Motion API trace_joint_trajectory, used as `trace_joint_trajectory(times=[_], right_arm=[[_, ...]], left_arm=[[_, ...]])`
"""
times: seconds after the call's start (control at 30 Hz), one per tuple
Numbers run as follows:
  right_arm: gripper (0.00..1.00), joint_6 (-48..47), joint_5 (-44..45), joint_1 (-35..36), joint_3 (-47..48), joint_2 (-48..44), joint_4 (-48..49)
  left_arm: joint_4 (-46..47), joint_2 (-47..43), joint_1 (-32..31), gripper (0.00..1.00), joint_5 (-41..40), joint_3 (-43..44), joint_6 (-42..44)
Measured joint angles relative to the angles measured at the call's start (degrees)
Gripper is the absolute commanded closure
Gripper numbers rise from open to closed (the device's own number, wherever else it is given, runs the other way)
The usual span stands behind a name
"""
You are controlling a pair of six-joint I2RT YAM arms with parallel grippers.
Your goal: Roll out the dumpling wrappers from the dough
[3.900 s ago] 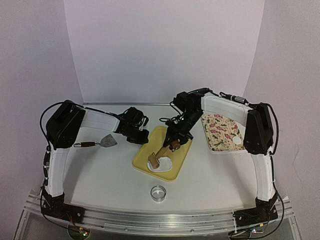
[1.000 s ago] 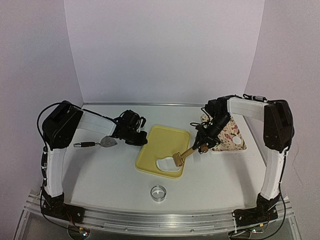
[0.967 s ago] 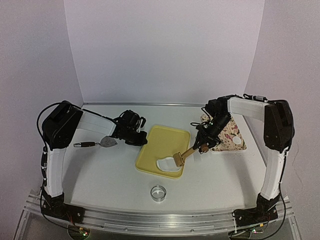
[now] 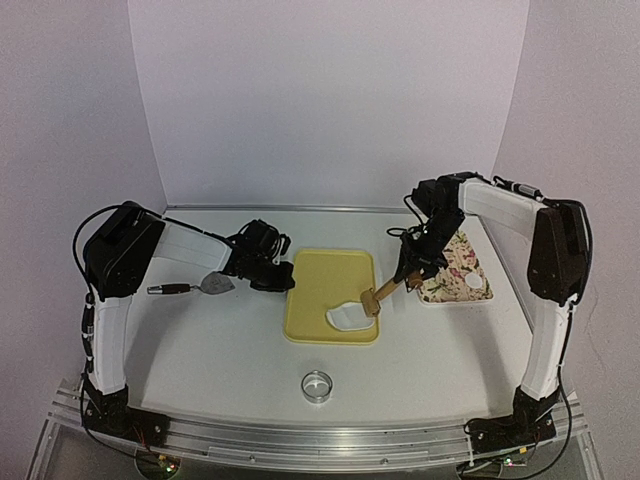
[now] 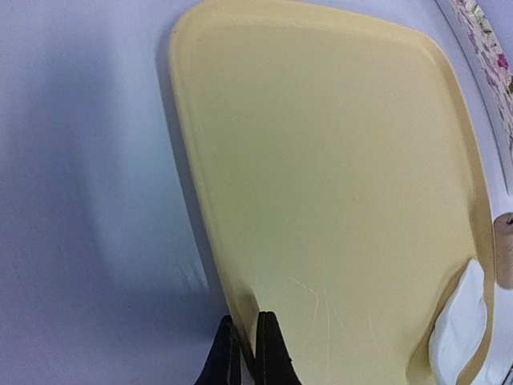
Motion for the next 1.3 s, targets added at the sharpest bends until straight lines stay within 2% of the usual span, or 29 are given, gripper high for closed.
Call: trace_joint_trajectory(times=[0.13, 0.33, 0.43, 0.67, 0.83, 0.97, 1.2, 1.3], right_arm=[[1.00, 0.4, 4.9, -1.1, 4.0, -0.9, -4.2], [1.00, 1.8, 4.3, -2.5, 6.4, -3.7, -5.7], [1.00, 3.0, 2.1, -2.4, 4.9, -7.4, -4.0], [1.00, 6.6, -4.4, -2.5, -14.3, -21.9, 6.2], [1.00, 9.8, -9.3, -3.1, -29.9, -27.7, 16.1], [1.00, 11.2, -12.6, -4.5, -39.5, -30.2, 24.9], [0.99, 13.0, -18.3, -9.1, -52.0, -31.7, 37.6], [0.87, 12.9, -19.8, -10.6, -55.0, -31.7, 40.7]], left_arm=[[-2.1, 0.0, 0.8, 1.00, -0.5, 0.9, 0.7], [-5.4, 0.0, 1.3, 1.00, -1.5, 2.2, 1.0], [-6.2, 0.0, 1.2, 0.91, -2.2, 2.4, -0.1], [-9.0, -1.0, 1.3, 0.57, -3.9, 2.9, -2.5], [-12.8, -2.9, 1.4, 0.34, -4.0, 2.8, -2.9], [-16.2, -5.4, 1.5, 0.27, -3.8, 2.9, -2.6], [-19.5, -12.8, 1.6, 0.24, -2.3, 3.1, -2.2], [-19.5, -16.7, 1.6, 0.24, -0.4, 1.6, -2.3]])
